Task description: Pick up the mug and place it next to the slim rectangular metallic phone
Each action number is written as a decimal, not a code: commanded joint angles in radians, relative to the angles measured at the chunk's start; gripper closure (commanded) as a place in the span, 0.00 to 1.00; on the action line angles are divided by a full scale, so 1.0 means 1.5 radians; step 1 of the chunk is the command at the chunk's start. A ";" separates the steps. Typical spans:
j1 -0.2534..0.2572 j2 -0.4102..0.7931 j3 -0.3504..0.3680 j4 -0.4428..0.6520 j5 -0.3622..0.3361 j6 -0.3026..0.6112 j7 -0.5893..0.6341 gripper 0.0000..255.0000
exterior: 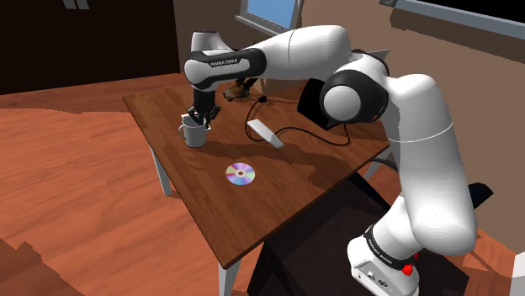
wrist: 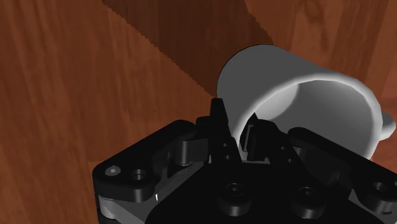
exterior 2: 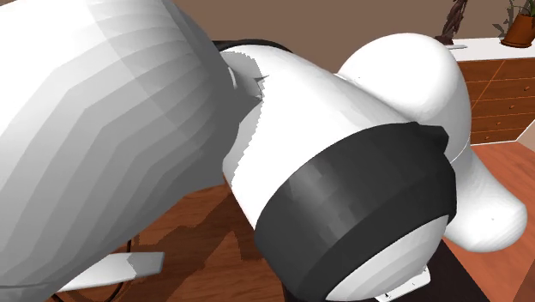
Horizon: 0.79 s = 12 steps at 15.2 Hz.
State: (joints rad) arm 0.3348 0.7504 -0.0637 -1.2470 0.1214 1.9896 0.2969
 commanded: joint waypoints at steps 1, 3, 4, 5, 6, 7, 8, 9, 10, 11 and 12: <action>0.000 0.001 0.000 -0.001 0.000 0.003 -0.001 1.00; 0.000 0.001 0.000 -0.001 0.000 0.003 -0.001 1.00; 0.000 0.001 0.000 -0.001 0.000 0.003 -0.001 1.00; 0.000 0.001 0.000 -0.001 0.000 0.003 -0.001 1.00; 0.000 0.001 0.000 -0.001 0.000 0.003 -0.001 1.00; 0.000 0.001 0.000 -0.001 0.000 0.003 -0.001 0.00; 0.000 0.001 0.000 -0.001 0.000 0.003 0.000 0.00; 0.000 0.001 0.000 -0.001 0.000 0.003 0.000 0.00; 0.000 0.001 0.000 -0.001 0.000 0.003 0.000 0.00; 0.000 0.001 0.000 -0.001 0.000 0.003 0.000 0.00; 0.000 0.001 0.000 -0.001 0.000 0.003 0.000 0.00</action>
State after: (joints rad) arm 0.3344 0.7522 -0.0636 -1.2485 0.1217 1.9939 0.2961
